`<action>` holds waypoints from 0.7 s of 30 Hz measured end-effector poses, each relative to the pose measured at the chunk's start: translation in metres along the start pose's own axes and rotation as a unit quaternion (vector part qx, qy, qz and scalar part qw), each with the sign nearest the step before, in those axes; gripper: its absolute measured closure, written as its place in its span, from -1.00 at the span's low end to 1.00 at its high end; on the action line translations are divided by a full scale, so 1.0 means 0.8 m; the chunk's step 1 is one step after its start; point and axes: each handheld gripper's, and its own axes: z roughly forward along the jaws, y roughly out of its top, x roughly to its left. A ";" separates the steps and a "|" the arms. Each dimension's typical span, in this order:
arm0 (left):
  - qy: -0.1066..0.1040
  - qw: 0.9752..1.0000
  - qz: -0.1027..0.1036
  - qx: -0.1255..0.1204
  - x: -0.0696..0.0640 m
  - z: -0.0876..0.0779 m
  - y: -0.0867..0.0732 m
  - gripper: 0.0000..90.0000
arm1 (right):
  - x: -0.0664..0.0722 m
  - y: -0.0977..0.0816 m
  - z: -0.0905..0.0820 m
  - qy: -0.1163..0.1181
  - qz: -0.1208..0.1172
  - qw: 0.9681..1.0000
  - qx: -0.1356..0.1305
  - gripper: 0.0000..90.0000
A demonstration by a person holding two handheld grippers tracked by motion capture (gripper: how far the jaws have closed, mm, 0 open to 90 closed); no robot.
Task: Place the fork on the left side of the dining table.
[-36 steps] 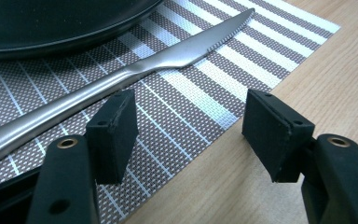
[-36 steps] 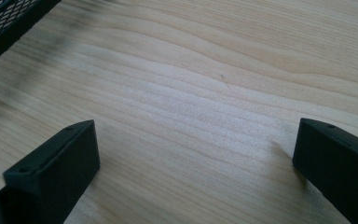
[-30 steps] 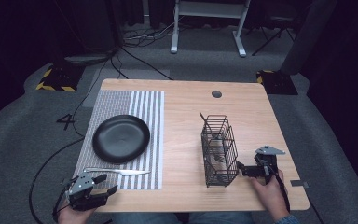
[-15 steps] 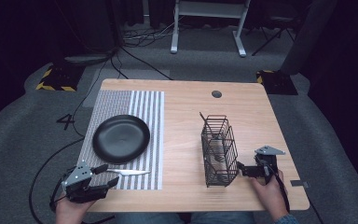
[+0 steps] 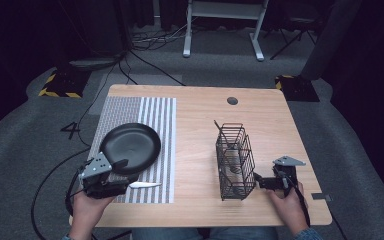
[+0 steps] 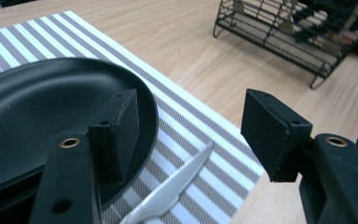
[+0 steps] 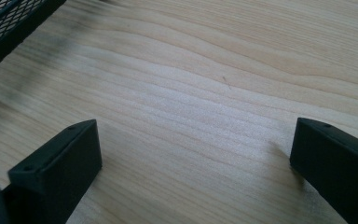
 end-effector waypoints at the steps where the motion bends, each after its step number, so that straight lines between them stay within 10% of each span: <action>1: 0.000 1.000 -0.004 -0.002 0.001 0.002 0.005 -0.18 | 0.000 0.000 0.000 0.000 0.000 1.000 0.000 -0.96; 21: -0.040 0.998 0.018 -0.043 -0.006 0.064 0.105 -0.18 | 0.000 0.000 0.000 0.000 0.000 1.000 0.000 -0.96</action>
